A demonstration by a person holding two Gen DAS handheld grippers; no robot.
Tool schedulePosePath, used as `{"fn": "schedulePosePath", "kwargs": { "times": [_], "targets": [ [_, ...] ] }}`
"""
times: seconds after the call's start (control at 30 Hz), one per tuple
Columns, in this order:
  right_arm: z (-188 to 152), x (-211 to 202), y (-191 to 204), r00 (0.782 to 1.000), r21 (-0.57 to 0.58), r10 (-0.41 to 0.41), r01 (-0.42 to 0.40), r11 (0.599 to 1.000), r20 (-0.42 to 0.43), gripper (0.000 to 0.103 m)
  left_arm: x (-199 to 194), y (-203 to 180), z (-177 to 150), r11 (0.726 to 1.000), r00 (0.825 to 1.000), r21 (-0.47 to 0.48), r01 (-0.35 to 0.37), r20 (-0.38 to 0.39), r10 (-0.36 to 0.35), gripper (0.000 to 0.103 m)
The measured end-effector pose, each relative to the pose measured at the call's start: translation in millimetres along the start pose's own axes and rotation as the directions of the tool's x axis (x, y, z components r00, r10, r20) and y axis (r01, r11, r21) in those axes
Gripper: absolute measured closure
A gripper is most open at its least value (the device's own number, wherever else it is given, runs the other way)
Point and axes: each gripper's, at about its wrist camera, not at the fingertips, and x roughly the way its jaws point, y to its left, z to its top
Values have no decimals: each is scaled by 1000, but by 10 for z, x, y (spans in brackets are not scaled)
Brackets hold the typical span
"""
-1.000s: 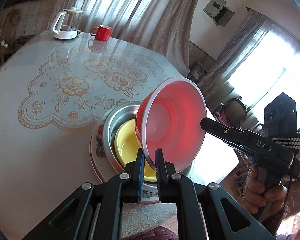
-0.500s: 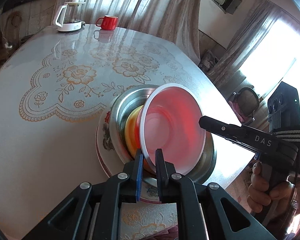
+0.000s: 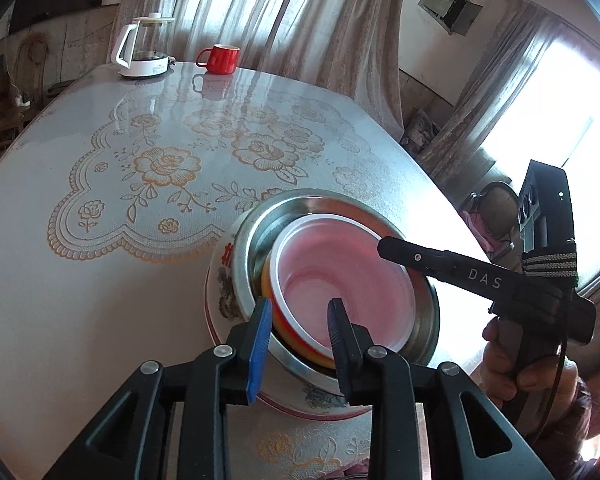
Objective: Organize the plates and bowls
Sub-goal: 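Lower the red bowl into the yellow bowl with both tools, then open both tools and withdraw them from the red bowl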
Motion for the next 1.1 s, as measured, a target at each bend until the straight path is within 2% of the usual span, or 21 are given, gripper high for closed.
{"fn": "schedulePosePath", "kwargs": {
  "times": [0.23, 0.67, 0.8, 0.97, 1.1],
  "targets": [
    [-41, 142, 106, 999, -86, -37, 34, 996, -28, 80, 24, -64, -16, 997, 999, 55, -45, 31, 44, 74],
    [-157, 84, 217, 992, -182, -130, 126, 975, -10, 82, 13, -66, -44, 995, 996, 62, -72, 51, 69, 74],
    [-208, 57, 258, 986, -203, -166, 164, 965, 9, 82, 7, -51, -63, 993, 993, 55, -104, 63, 100, 74],
    [-283, 2, 292, 978, -205, -199, 206, 957, 56, 80, -9, 24, -93, 982, 979, 25, -188, 88, 186, 71],
    [-349, -108, 356, 966, -189, -220, 244, 951, 137, 74, -33, 133, -117, 963, 955, -16, -270, 122, 270, 66]
  ]
}}
